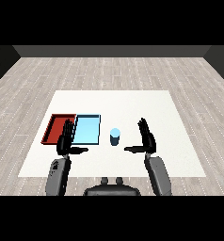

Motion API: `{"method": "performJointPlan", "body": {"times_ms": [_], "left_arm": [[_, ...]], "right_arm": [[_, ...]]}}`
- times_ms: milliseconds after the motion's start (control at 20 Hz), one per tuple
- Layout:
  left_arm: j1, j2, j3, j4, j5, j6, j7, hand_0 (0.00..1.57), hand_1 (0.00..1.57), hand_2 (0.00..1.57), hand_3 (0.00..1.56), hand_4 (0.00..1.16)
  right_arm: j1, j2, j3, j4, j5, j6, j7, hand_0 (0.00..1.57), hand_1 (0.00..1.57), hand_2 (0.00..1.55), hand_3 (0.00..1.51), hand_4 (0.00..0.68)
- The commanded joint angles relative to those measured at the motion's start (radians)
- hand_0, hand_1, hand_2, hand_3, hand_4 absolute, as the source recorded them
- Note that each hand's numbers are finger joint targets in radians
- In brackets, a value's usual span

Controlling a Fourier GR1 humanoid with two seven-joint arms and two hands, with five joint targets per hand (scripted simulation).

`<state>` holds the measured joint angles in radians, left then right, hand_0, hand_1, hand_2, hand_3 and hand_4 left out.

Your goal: Pick the blue can and put it in the blue box

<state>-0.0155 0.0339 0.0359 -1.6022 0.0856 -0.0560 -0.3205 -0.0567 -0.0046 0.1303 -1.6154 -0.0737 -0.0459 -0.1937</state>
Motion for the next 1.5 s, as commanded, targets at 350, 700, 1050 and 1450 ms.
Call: {"method": "performJointPlan", "body": {"times_ms": [350,700,1050,1450], "left_arm": [[0.044,-0.022,-0.008,-0.012,0.040,-0.038,-0.103,0.00,0.00,0.00,0.00,0.00],[0.080,0.003,0.021,0.044,0.045,-0.067,-0.174,0.00,0.00,0.00,0.00,0.00],[0.013,-0.011,0.005,0.025,0.050,-0.024,-0.096,0.00,0.00,0.00,0.00,0.00],[-0.028,0.031,0.056,0.049,0.075,-0.043,-0.094,0.00,0.00,0.00,0.00,0.00]], "right_arm": [[-0.055,0.005,0.046,0.109,-0.038,-0.017,-0.109,0.00,0.00,0.00,0.00,0.000],[-0.078,0.004,0.033,0.219,-0.072,-0.053,-0.137,0.00,0.00,0.00,0.00,0.000],[-0.077,0.004,0.005,0.219,-0.116,-0.013,-0.089,0.00,0.00,0.00,0.00,0.000],[-0.191,0.005,0.005,0.450,-0.211,-0.037,-0.173,0.00,0.00,0.00,0.00,0.000]]}}
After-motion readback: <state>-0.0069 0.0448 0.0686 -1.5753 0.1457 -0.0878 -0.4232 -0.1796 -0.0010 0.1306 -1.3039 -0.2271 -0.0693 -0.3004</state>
